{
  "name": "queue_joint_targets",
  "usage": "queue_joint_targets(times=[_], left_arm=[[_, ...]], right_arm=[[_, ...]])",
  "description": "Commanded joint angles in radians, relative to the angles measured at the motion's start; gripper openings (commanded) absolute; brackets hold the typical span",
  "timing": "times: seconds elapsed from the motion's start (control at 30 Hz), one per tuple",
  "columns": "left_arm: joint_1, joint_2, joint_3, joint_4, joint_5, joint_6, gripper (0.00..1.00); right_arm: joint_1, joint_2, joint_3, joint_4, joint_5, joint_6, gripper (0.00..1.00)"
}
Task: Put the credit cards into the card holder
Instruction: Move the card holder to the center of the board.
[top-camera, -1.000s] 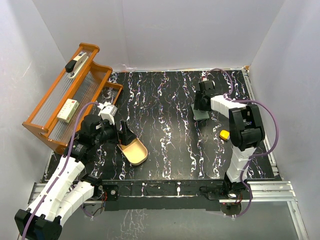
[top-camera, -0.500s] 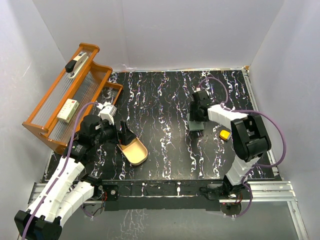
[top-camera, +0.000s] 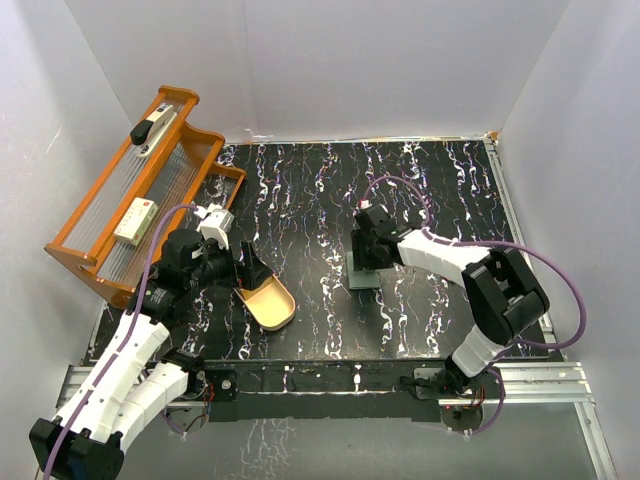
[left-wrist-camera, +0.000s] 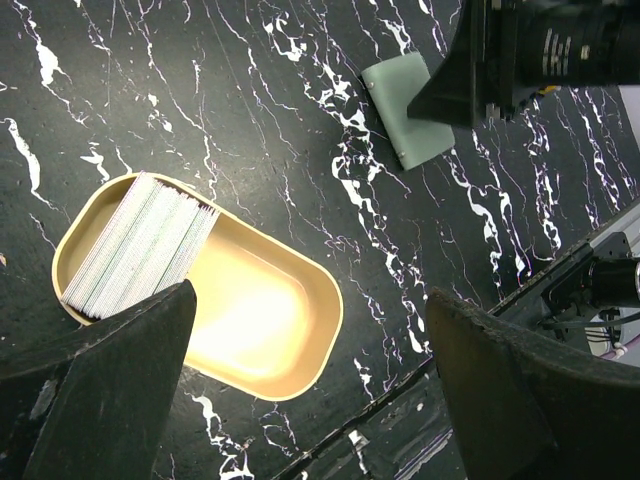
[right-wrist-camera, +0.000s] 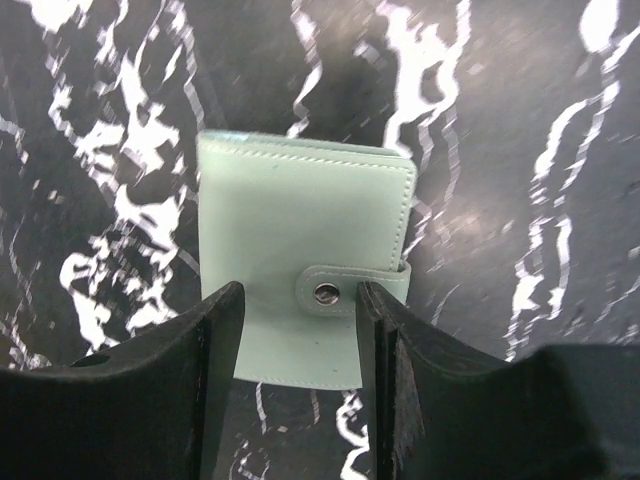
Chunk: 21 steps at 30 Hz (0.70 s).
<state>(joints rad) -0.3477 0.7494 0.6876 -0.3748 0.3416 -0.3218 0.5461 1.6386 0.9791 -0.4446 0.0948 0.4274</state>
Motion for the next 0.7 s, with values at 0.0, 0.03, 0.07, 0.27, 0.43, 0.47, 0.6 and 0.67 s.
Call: queue_joint_targets(times=[0.0,0.03,0.07,0.27,0.43,0.47,0.6,0.67], left_arm=[[0.007,-0.013,0.027,-0.003,-0.008,0.004,0.97],[0.007,-0.014,0.028,-0.007,-0.01,0.005,0.97],[0.006,-0.015,0.031,-0.01,-0.011,0.006,0.97],[0.007,-0.031,0.024,-0.003,-0.018,0.003,0.97],[0.007,-0.028,0.026,-0.006,-0.021,0.003,0.97],[0.007,-0.028,0.028,-0.009,-0.022,0.003,0.97],[0.007,-0.035,0.025,-0.005,-0.024,0.001,0.98],[0.007,-0.035,0.025,-0.001,-0.025,0.001,0.98]], right_arm=[[0.072,-0.066,-0.03,-0.03,-0.007,0.075,0.46],[0.088,-0.075,-0.036,-0.03,-0.011,0.085,0.46],[0.097,-0.085,-0.039,-0.033,-0.014,0.093,0.46],[0.136,-0.134,-0.016,-0.079,-0.012,0.103,0.43],[0.137,-0.169,0.036,-0.165,0.076,0.084,0.39],[0.137,-0.178,0.039,-0.167,0.085,0.081,0.38],[0.137,-0.181,0.053,-0.165,0.108,0.071,0.36],[0.137,-0.165,0.064,-0.169,0.106,0.065,0.35]])
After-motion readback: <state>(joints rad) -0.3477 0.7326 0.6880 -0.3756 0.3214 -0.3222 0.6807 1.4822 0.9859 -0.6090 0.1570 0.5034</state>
